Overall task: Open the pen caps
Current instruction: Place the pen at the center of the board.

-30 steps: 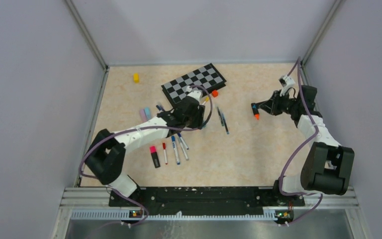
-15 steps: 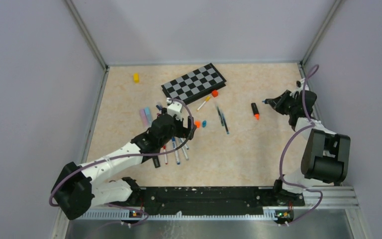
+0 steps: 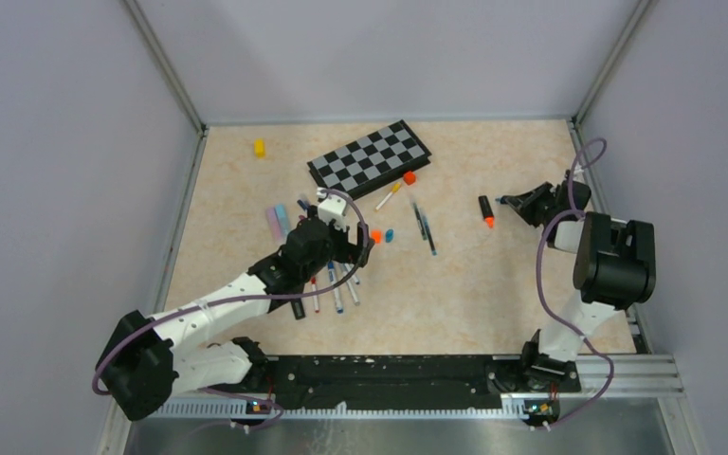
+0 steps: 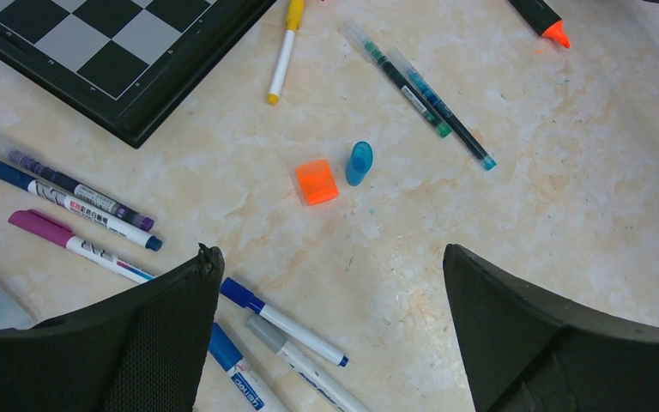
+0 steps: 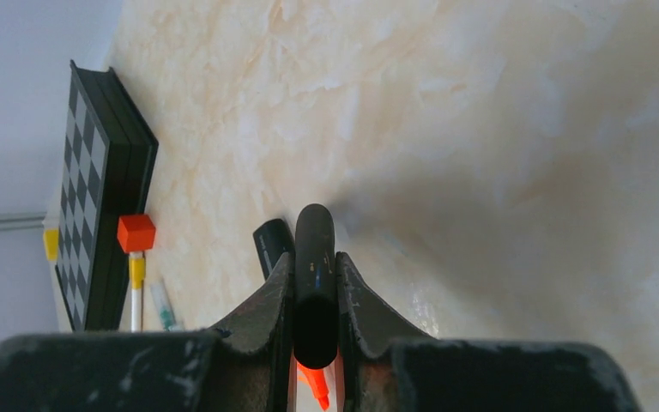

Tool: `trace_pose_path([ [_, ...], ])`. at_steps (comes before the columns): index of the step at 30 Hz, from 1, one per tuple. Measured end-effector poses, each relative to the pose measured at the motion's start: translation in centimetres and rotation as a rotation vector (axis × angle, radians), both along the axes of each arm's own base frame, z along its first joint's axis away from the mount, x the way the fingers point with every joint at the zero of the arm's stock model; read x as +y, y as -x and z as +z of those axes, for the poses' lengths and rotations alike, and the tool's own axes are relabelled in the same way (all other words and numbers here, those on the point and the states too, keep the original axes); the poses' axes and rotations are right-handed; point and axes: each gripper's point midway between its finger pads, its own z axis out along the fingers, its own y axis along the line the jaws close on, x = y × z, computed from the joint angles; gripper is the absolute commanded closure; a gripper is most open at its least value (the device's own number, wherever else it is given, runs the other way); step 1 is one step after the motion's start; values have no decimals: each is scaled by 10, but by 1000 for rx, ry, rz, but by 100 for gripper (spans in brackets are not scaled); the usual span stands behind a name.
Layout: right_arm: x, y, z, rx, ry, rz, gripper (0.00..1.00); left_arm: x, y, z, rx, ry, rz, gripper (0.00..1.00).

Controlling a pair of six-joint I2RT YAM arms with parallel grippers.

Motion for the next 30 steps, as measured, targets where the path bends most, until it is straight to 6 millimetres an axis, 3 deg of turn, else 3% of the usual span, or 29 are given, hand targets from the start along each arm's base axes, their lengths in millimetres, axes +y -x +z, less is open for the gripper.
trace_pose_path([
  [4, 1, -3, -1, -6, -33, -8, 70, 0, 0, 0, -1, 2, 1, 1],
  [8, 5, -2, -4, 3, -53, 9, 62, 0, -1, -1, 1, 0, 1, 1],
  [16, 16, 13, -6, 38, -39, 95, 34, 0, -1, 0, -2, 0, 0, 1],
  [21, 18, 26, 3, 46, 26, 152, 31, -1, 1, 5, -18, 3, -16, 1],
  [30, 21, 67, 18, 85, 181, 283, 31, 0, 6, 23, -62, 32, -43, 1],
])
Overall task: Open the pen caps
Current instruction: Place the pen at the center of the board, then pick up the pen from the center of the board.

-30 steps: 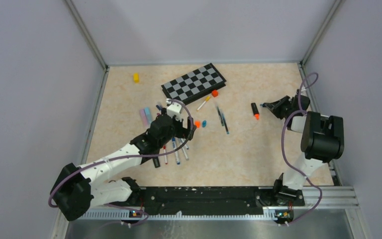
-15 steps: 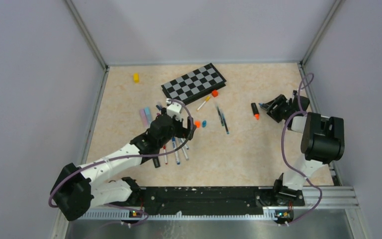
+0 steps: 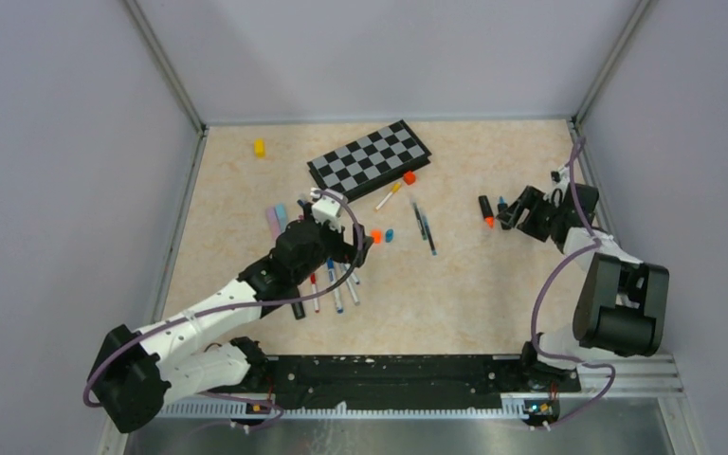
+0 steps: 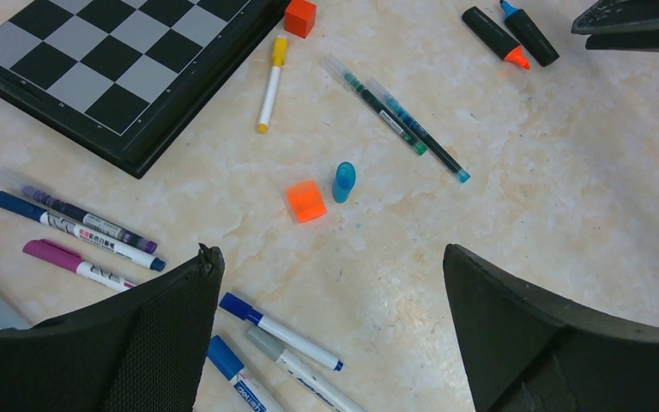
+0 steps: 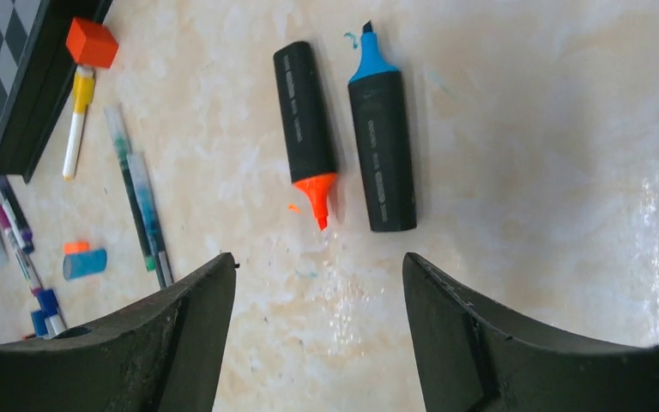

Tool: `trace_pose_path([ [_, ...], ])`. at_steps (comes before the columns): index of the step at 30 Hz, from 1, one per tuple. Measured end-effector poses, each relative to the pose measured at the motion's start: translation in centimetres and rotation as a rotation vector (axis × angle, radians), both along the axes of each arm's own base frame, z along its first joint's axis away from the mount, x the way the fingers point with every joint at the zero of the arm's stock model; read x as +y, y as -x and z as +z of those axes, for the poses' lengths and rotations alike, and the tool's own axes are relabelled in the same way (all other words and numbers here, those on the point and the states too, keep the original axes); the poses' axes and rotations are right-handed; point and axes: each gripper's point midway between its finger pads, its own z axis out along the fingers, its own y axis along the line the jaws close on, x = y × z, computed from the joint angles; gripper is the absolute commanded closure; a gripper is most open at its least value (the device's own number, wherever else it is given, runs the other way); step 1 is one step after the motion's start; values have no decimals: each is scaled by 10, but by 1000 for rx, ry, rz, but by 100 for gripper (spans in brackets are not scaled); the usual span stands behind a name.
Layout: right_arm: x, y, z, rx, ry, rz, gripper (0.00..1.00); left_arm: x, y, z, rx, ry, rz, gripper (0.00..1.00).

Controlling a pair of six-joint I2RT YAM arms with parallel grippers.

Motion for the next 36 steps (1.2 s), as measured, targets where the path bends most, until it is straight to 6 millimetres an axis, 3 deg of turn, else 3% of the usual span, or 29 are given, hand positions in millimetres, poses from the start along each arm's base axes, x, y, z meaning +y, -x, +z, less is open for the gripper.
trace_pose_path([
  [5, 10, 16, 20, -59, 56, 130, 32, 2, 3, 1, -15, -1, -10, 1],
  [9, 31, 29, 37, -142, 57, 332, 31, -1, 8, -4, -3, -1, -42, 1],
  [16, 83, 38, 83, -349, 125, 730, 31, -11, 13, -10, 26, 23, -92, 1],
  [22, 127, 55, 105, -516, 195, 953, 31, -15, 11, -24, 86, 41, -81, 1],
  [30, 134, 57, 104, -557, 178, 986, 31, -32, 8, -59, 239, 78, -98, 1],
  [36, 145, 75, 74, -493, 122, 1016, 31, -52, 13, -63, 299, 125, -179, 1],
])
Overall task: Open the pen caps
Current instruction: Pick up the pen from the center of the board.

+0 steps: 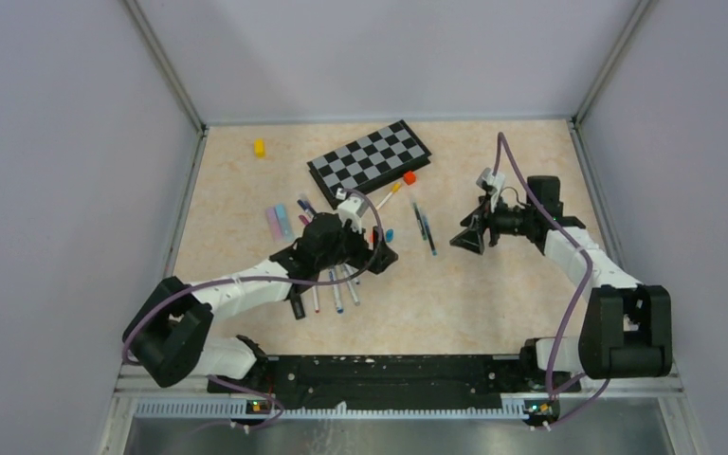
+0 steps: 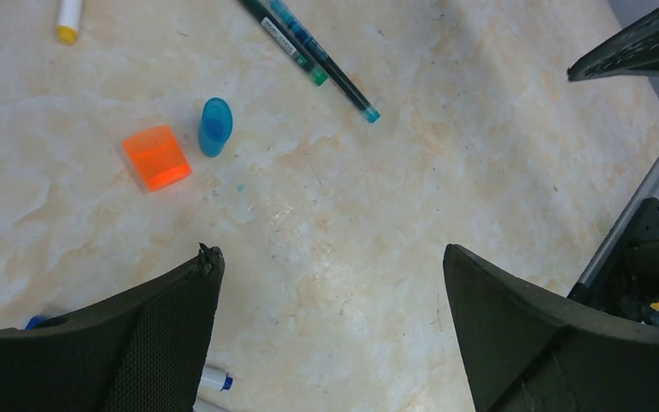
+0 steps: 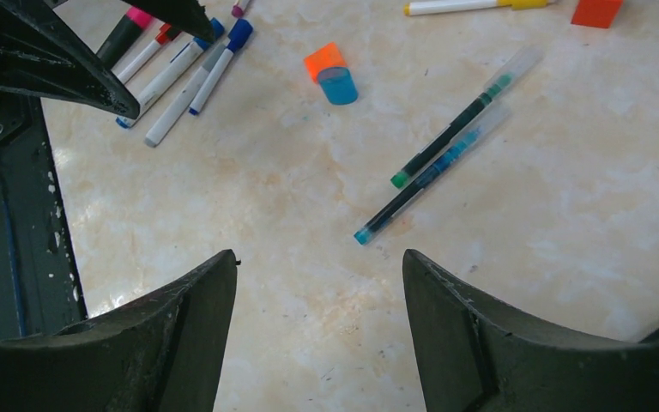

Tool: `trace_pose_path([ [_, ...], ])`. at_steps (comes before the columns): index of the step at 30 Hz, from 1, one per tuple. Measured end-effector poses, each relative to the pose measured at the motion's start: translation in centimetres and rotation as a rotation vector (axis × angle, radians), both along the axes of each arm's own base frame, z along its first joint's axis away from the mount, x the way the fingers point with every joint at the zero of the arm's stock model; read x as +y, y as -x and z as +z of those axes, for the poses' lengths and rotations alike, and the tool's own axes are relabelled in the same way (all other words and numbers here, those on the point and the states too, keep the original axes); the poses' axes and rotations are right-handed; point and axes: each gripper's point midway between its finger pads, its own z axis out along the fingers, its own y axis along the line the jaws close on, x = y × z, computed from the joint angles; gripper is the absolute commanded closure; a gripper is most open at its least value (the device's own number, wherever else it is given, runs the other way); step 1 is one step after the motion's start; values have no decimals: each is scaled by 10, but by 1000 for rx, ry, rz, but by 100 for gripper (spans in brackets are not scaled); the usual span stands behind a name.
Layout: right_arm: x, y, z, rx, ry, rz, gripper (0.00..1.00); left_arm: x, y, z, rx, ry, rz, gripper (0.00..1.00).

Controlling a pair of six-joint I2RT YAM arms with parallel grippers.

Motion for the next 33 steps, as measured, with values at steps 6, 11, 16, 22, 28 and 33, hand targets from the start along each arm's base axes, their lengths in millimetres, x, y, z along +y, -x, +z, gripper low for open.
trace_pose_path([
  [6, 7, 4, -11, 41, 24, 32, 31, -13, -18, 10, 7, 8, -6, 1],
  [11, 5, 0, -7, 22, 43, 32, 31, -8, -51, 11, -1, -105, 46, 1],
  [16, 3, 1, -10, 29, 58, 29, 31, 1, -70, -1, 27, -246, 79, 10],
  [22, 2, 2, -9, 20, 69, 27, 31, 41, -39, -26, 139, -336, 168, 22],
  [28, 2, 3, -8, 19, 69, 27, 31, 105, 7, -34, 214, -334, 405, 41],
  [33, 2, 4, -8, 21, 70, 27, 31, 143, 20, -45, 294, -366, 640, 41],
])
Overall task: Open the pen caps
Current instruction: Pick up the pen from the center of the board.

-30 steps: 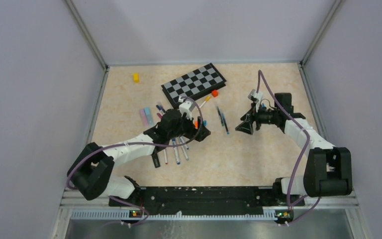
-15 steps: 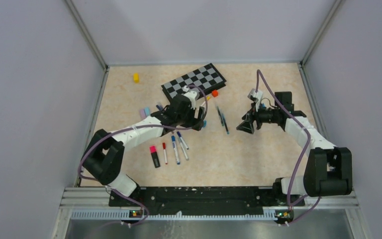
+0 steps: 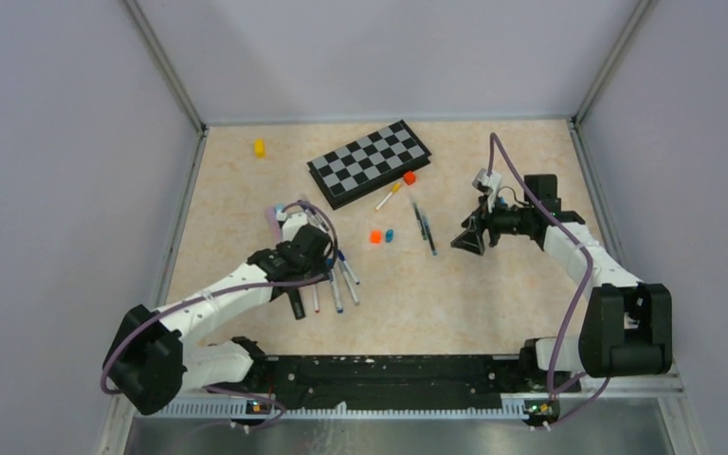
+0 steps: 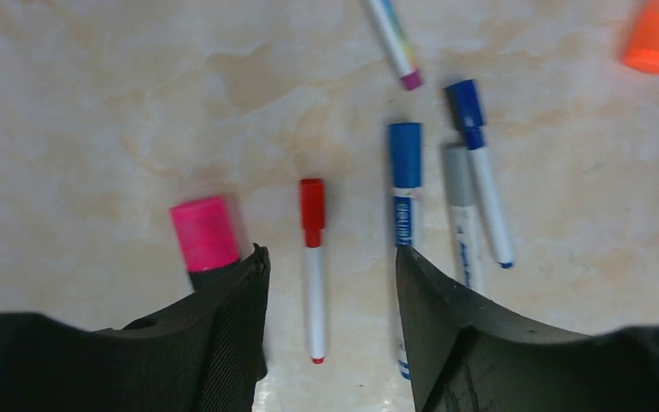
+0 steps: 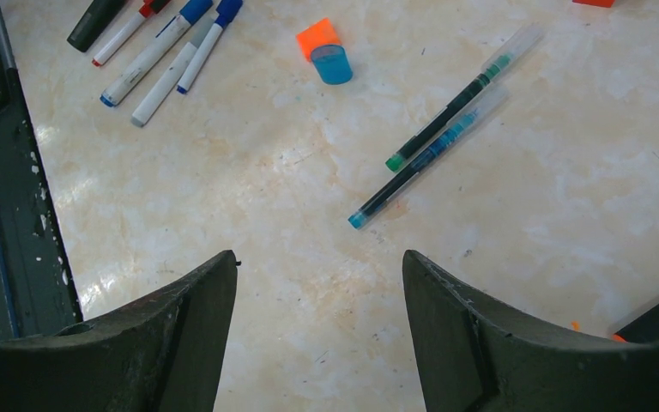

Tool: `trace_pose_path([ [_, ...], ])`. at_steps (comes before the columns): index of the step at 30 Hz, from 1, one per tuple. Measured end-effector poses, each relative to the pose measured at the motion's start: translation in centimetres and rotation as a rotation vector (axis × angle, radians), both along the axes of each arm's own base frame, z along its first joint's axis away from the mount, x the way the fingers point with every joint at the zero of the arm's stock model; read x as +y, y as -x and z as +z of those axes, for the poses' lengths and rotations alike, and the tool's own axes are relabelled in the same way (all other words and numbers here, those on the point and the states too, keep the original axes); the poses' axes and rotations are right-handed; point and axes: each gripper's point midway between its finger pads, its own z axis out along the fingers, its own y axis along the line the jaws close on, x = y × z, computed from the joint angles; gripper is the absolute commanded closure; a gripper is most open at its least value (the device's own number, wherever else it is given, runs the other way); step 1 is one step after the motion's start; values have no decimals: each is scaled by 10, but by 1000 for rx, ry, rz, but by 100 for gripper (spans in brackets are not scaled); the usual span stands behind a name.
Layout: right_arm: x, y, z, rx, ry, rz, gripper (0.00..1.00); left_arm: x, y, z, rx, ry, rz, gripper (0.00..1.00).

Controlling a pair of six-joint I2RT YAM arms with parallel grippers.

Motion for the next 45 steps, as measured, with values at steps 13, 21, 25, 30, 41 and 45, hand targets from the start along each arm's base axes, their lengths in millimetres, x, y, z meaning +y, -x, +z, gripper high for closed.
trace_pose_path([
  [13, -1, -1, -1, 0, 9, -7, 31, 65, 31, -25, 150, -214, 361, 41],
  [21, -2, -1, -2, -4, 12, -5, 31, 72, 49, -45, 210, -173, 377, 45],
  [25, -2, -1, -2, -4, 14, -6, 31, 66, 53, -50, 230, -121, 365, 47],
  [30, -2, -1, -2, -2, 15, -6, 31, 61, 57, -58, 250, -79, 359, 51],
  [41, -2, -1, -3, -7, 18, -2, 31, 64, 47, -58, 223, -42, 373, 72],
  [45, -2, 0, -3, -1, 18, -1, 31, 65, 45, -57, 212, -24, 375, 79],
])
